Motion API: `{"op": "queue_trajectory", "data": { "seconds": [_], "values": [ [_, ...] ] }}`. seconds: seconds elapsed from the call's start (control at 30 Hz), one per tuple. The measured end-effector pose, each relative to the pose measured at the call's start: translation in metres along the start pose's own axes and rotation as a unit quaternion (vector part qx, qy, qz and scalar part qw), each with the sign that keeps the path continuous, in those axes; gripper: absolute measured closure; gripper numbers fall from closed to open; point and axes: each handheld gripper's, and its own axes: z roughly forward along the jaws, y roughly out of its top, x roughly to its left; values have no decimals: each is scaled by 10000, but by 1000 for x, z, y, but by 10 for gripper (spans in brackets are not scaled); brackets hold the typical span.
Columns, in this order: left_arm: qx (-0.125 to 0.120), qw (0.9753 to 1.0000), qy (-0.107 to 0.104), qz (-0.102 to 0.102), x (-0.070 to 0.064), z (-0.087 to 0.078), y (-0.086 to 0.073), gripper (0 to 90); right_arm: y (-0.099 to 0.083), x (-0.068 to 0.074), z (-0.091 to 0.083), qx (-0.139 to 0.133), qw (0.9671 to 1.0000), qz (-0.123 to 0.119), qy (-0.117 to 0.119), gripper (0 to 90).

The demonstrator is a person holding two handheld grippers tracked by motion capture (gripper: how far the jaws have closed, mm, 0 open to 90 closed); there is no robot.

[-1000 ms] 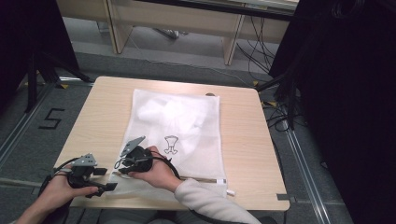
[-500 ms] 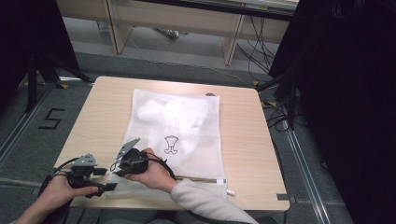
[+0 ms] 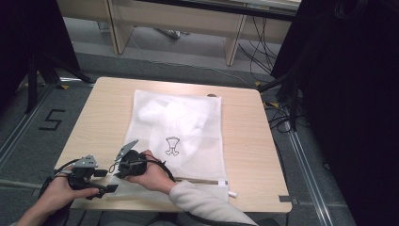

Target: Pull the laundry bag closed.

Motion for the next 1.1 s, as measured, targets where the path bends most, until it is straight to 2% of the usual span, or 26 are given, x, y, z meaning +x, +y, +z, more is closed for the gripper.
{"op": "queue_trajectory", "data": {
  "seconds": [0.07, 0.13, 0.17, 0.23, 0.27, 0.3, 0.37, 0.4, 0.47, 0.5, 0.53, 0.63, 0.77, 0.83, 0.87, 1.0, 1.1],
  "values": [
    [3, 10000, -1, -1, 0, 0, 0, 203, 0, 0, -1, 24, 10000, 25, 53, 802],
    [44, 10000, 21, 25, 0, 0, 0, 203, 1, 2, -1, 5, 10000, 63, 52, 813],
    [35, 10000, -20, 22, 1, 0, 0, 203, 2, 2, -2, 47, 10000, 2, 53, 814],
    [10, 10000, -28, 10, 1, 1, 0, 203, 4, 5, -4, 42, 9999, 71, 95, 815],
    [6, 10000, -29, 7, 1, 1, 0, 203, 4, 4, -5, 1, 10000, -24, 48, 815],
    [1, 10000, -29, -4, 0, 1, 0, 203, 5, 5, -6, 63, 10000, 43, 51, 815],
    [57, 10000, -14, 21, 1, 0, 0, 207, 6, 5, -8, 55, 10000, 28, 42, 816],
    [68, 10000, -19, 5, 1, 1, 0, 211, 6, 3, -9, 23, 10000, -69, 48, 816],
    [93, 10000, -24, 3, 1, 2, -1, 222, 8, 3, -13, -15, 9999, -106, 42, 817],
    [93, 10000, -24, 3, 1, 2, -1, 230, 9, 4, -15, -19, 10000, -3, 56, 817],
    [122, 9999, -33, -1, 1, 2, 0, 239, 10, 2, -19, -43, 9999, -88, 56, 817],
    [136, 9999, -16, -6, 1, 3, 0, 263, 13, 2, -25, -90, 9999, -127, 61, 817],
    [135, 9998, -110, -2, 1, 4, 1, 299, 14, 3, -33, -110, 9999, -91, 67, 818],
    [83, 9997, -156, -138, 0, 6, 2, 314, 15, 3, -35, -125, 9998, -127, 75, 818],
    [95, 9998, -157, -69, 1, 6, 3, 324, 15, 4, -36, -127, 9998, -104, 78, 818],
    [56, 9995, -282, -117, 1, 8, 4, 393, 14, 3, -37, -153, 9998, -95, 85, 818],
    [16, 9993, -355, -141, 1, 8, 5, 503, 13, 4, -39, -131, 9999, -28, 103, 818]
  ]
}}
